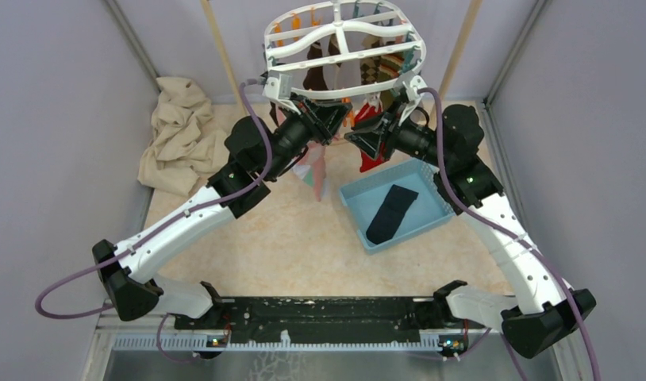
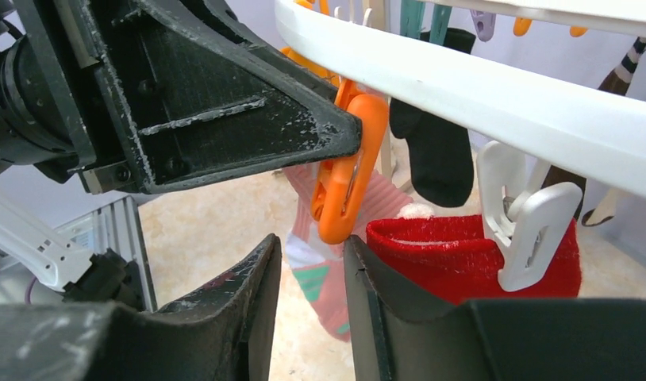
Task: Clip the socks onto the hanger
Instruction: Open the clamp at the hanger.
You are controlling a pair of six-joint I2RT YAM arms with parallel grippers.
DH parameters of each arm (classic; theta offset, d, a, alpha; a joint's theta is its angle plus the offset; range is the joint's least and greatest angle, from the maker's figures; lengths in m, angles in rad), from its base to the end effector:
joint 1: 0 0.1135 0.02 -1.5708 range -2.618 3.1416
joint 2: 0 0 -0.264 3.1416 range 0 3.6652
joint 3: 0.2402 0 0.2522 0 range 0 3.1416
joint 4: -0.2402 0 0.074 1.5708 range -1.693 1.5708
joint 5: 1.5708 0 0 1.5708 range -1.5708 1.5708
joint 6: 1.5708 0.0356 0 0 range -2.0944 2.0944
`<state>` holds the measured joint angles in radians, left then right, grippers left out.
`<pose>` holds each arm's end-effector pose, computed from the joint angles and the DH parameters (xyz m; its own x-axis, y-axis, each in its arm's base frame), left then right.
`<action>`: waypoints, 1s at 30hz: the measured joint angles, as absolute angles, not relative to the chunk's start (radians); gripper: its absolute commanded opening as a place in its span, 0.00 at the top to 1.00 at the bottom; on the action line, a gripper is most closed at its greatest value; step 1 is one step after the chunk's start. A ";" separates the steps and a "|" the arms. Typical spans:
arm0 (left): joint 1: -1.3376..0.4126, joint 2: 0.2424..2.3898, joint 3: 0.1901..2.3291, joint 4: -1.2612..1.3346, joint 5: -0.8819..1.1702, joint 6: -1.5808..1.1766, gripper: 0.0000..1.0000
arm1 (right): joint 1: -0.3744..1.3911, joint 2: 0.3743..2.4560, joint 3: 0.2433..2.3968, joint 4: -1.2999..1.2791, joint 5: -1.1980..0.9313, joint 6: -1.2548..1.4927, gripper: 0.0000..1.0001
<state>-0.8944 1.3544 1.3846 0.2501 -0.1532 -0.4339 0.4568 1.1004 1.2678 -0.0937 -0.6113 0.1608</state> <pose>0.1991 -0.2393 0.4689 -0.1283 -0.5039 -0.8542 0.6888 0.5744 -0.4423 0.2017 0.1219 0.4564 -0.0748 0.1093 -0.9912 -0.8742 0.4711 0.1180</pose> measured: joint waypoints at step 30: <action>-0.894 1.348 1.370 0.271 -0.121 -0.437 1.00 | 0.449 1.115 1.277 -0.045 -0.566 0.204 1.00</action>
<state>-0.8940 1.3479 1.3697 0.2710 -0.1207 -0.4370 0.4492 1.1152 1.2774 -0.0452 -0.5659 0.2039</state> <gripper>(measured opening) 0.219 0.082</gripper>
